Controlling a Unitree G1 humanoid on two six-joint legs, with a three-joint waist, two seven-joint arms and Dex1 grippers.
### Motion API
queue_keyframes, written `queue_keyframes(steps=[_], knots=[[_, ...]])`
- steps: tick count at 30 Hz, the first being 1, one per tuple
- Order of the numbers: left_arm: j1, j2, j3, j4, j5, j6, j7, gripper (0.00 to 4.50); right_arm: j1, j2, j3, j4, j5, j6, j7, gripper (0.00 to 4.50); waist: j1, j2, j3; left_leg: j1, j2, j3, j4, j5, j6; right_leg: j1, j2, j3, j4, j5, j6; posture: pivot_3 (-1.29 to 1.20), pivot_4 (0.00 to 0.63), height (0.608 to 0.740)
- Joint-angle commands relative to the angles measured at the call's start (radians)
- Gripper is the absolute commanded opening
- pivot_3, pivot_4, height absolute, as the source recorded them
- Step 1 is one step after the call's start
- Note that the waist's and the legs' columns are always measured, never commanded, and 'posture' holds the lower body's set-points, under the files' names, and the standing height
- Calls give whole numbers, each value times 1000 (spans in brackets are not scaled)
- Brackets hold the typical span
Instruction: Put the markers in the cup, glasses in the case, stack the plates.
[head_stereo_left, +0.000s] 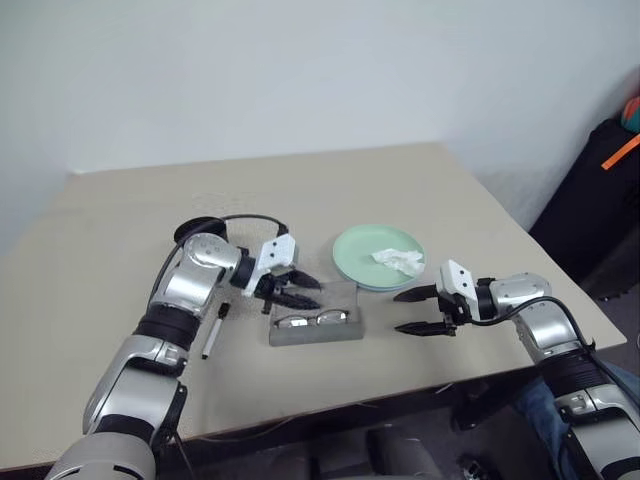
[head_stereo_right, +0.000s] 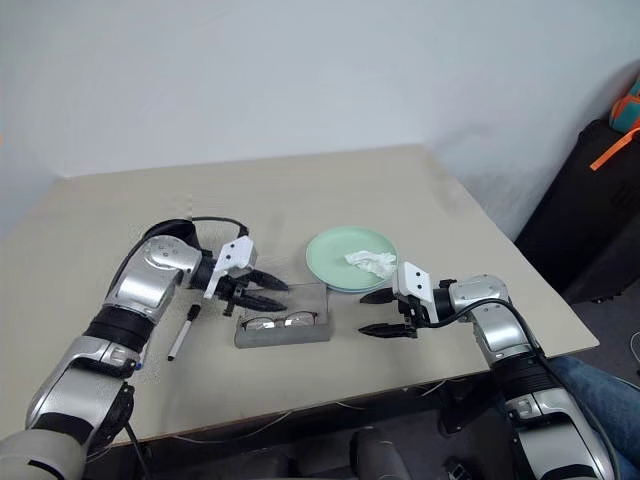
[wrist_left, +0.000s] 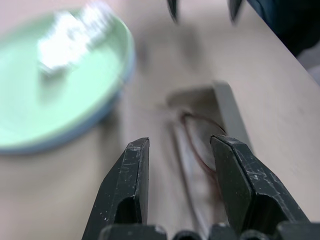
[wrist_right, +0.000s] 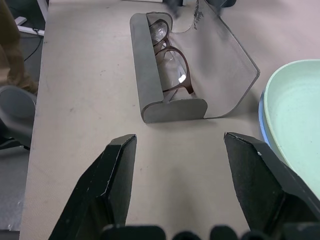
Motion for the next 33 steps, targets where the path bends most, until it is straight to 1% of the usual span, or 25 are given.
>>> queue_keyframes(steps=[1, 2, 4, 6, 8, 9, 14, 18, 21, 24, 27, 30, 33], knots=[[-46, -13, 48, -3, -19, -27, 42, 1968, -29, 4, -9, -8, 9, -16, 0, 3029, 0, 0, 0, 0, 0, 0, 0, 0, 0, 0, 0, 0, 0, 0, 0, 0, 0, 740], [-52, -17, 52, 10, -14, -46, 59, 1968, -29, 4, -9, -7, 9, -17, 0, 3029, 0, 0, 0, 0, 0, 0, 0, 0, 0, 0, 0, 0, 0, 0, 0, 0, 0, 740], [-64, -24, 58, 39, -1, -72, 93, 1580, -28, 5, -9, -8, 9, -17, 0, 3029, 0, 0, 0, 0, 0, 0, 0, 0, 0, 0, 0, 0, 0, 0, 0, 0, 0, 740], [-73, -29, 62, 68, 6, -101, 116, 1036, -27, 5, -9, -10, 10, -17, 0, 3029, 0, 0, 0, 0, 0, 0, 1, 0, 0, 0, 0, 0, 0, 0, 0, 0, 0, 740], [-84, -37, 67, 108, 17, -145, 149, 300, -25, 5, -9, -11, 9, -17, -1, 3029, 0, 0, 0, 0, -1, 0, 0, 0, 0, 0, 0, 0, 0, 0, 0, 0, 0, 740], [-89, -41, 70, 124, 20, -163, 160, 17, -25, 5, -9, -11, 9, -17, -2, 3029, 0, 0, 0, 0, -1, 0, 0, 0, 0, 0, 0, 0, 0, 0, 0, 0, 0, 740], [-110, -44, 22, 217, 123, -268, 239, 17, -23, 6, -9, -13, 9, -17, -4, 3029, 0, 0, 0, 0, -2, 0, 0, 0, 0, 0, 0, 0, 0, 1, 1, 0, 0, 740], [-100, -42, -16, 248, 180, -334, 227, 17, -26, 7, -9, -12, 10, -16, -5, 3029, 0, 0, 0, 0, -2, 0, 0, 0, 0, 0, 0, 0, 0, 1, 2, 0, 0, 740], [-82, -41, -39, 256, 198, -349, 199, 17, -31, 7, -13, -12, 13, -15, -5, 3029, 0, 0, 0, -1, -2, 0, 1, 0, 0, 0, 0, 0, 0, 1, 2, 0, 0, 740], [-61, -32, -48, 237, 187, -330, 150, 17, -34, 6, -16, -16, 17, -12, -3, 3029, 0, 0, 0, -1, -2, 0, 1, 0, 0, 0, 0, 1, 0, 1, 1, 0, 0, 740], [-41, -30, -20, 195, 130, -253, 88, 17, -37, 6, -16, -12, 15, -15, -2, 3029, 0, 0, 0, -1, -2, 0, 0, 0, 0, 0, 0, 1, 0, 1, 1, 0, 0, 740], [-19, -19, -3, 131, 87, -188, 44, 17, -40, 8, -16, -7, 14, -18, -3, 3029, 0, 0, 0, -1, -1, 0, 1, 0, 0, 0, 0, 0, 0, 1, 1, 0, 0, 740], [28, 10, -3, 25, 40, -112, -23, 17, -44, 10, -16, 1, 12, -21, -2, 3029, -1, 0, 0, -1, 0, 0, 1, 0, 0, 0, 0, 1, 0, 1, 1, 0, 0, 740]])
